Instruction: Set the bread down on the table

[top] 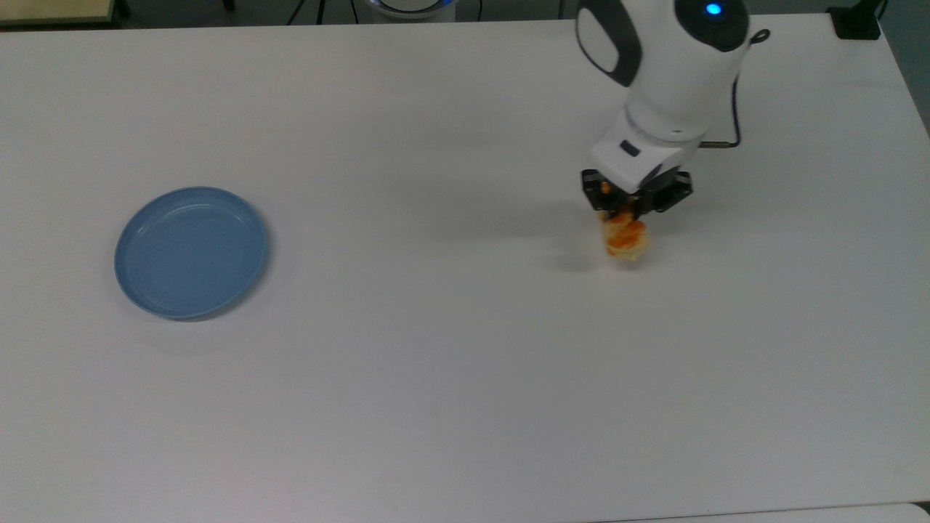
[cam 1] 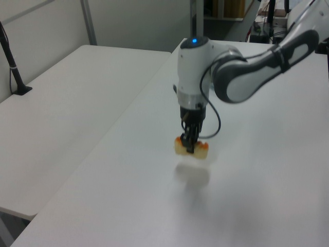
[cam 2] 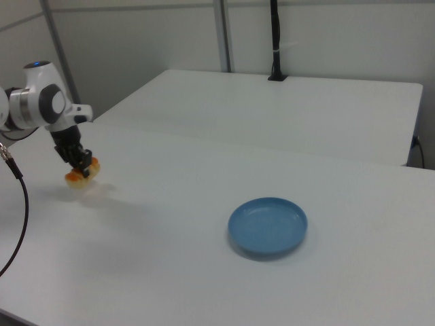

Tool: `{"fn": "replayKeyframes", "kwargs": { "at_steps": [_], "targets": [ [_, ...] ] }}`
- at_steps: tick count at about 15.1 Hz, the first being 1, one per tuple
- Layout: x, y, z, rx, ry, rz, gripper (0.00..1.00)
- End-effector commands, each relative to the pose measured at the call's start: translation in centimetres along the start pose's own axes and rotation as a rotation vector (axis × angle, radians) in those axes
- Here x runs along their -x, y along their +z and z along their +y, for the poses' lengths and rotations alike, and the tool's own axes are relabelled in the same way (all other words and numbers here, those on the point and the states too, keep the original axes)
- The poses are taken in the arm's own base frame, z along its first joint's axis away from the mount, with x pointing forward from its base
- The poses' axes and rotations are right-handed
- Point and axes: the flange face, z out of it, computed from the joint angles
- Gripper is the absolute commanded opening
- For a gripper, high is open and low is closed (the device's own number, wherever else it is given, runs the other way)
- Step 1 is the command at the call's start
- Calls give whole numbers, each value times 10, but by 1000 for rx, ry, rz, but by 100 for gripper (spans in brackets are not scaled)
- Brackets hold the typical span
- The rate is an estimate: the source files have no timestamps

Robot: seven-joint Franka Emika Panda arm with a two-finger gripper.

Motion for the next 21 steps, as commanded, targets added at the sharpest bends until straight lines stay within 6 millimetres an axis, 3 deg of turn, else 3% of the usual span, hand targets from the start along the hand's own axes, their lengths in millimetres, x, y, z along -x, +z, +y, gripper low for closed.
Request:
{"fn": "replayKeyframes", "kwargs": {
  "at_steps": [1, 3, 5, 6, 7, 8, 12, 14, 18, 21],
  "targets": [
    [17, 33, -39, -5, 95, 20, 33],
    [19, 41, -47, -18, 88, 36, 35],
    [20, 42, -48, -16, 82, 35, 55],
    [20, 42, -48, -15, 78, 36, 68],
    [22, 40, -51, -15, 73, 38, 93],
    [28, 29, -61, -17, 48, 52, 100],
    [27, -50, -44, -2, 0, 108, 100],
    [23, -93, -10, 35, -71, 98, 100],
    [20, -163, 96, 114, -123, -26, 100],
    [30, -193, 170, 140, -151, -100, 100]
  ]
}}
